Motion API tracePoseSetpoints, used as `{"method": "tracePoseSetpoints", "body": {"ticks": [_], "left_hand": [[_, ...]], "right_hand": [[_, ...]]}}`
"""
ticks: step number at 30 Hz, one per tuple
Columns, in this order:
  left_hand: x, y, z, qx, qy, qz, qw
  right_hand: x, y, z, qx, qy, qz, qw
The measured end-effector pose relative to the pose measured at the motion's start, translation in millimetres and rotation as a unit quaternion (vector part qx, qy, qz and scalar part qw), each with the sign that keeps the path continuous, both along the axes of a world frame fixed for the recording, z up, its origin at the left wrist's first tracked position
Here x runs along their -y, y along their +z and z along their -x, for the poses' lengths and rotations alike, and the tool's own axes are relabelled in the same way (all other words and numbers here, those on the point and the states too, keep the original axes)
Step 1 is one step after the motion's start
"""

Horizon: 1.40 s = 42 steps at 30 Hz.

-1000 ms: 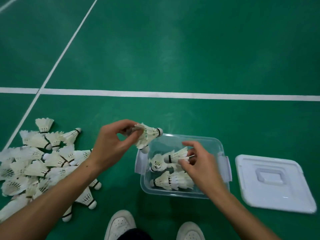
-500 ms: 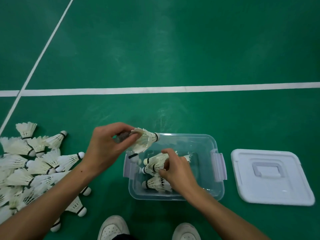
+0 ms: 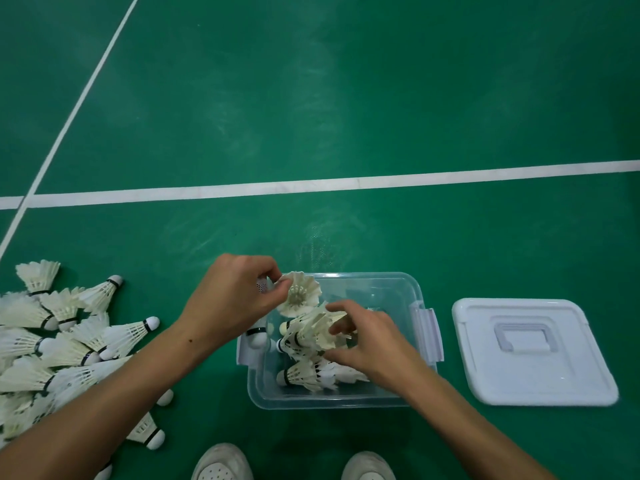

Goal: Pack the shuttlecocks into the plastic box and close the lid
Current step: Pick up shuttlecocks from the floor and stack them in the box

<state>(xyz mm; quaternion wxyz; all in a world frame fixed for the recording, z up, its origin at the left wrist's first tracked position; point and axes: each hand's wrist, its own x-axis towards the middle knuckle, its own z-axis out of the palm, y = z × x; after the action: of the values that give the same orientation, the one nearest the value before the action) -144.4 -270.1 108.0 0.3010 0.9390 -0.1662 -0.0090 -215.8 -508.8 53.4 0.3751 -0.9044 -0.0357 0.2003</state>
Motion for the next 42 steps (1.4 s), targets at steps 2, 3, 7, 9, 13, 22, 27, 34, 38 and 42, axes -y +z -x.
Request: {"method": "tracePoseSetpoints", "body": {"ticks": [2,3,7,9,13,22,27,34,38,42], "left_hand": [[8.5,2.3,-4.6,-0.002,-0.003,-0.037,0.999],[13.4,3.3,-7.1,-0.004,-0.004,-0.057,0.998],[37.2,6.0,-16.4,-0.022,-0.01,-0.14,0.99],[47.6,7.0,-19.8,-0.04,-0.016,-0.163,0.986],[59.4,8.5,-20.4,-0.083,-0.03,-0.14,0.986],[27.5,18.8,-20.7,-0.096,0.002,0.024,0.995],[3.8,14.6,-13.4,-0.059,0.026,0.078,0.995],[2.9,14.0,-3.9,-0.031,-0.017,0.1,0.994],[5.3,16.9,-4.9,-0.003,-0.047,0.082,0.995],[5.9,12.8,-3.5,-0.002,-0.078,0.021,0.997]], "right_hand": [[11.6,15.1,0.3,0.027,-0.031,-0.007,0.999],[14.9,23.5,1.0,0.057,-0.054,-0.023,0.997],[7.0,51.0,4.4,0.185,-0.08,-0.077,0.977],[-1.2,51.8,3.3,0.203,-0.055,-0.07,0.975],[-6.0,38.7,-1.8,0.196,-0.025,-0.048,0.979],[16.4,23.3,14.3,0.22,-0.097,0.025,0.97],[11.5,7.9,24.3,0.15,-0.111,0.011,0.982],[-14.7,-15.7,18.1,0.054,-0.091,0.005,0.994],[-16.4,-23.8,12.4,0.004,-0.107,-0.016,0.994],[-12.7,-25.9,4.3,-0.027,-0.104,-0.036,0.994]]}}
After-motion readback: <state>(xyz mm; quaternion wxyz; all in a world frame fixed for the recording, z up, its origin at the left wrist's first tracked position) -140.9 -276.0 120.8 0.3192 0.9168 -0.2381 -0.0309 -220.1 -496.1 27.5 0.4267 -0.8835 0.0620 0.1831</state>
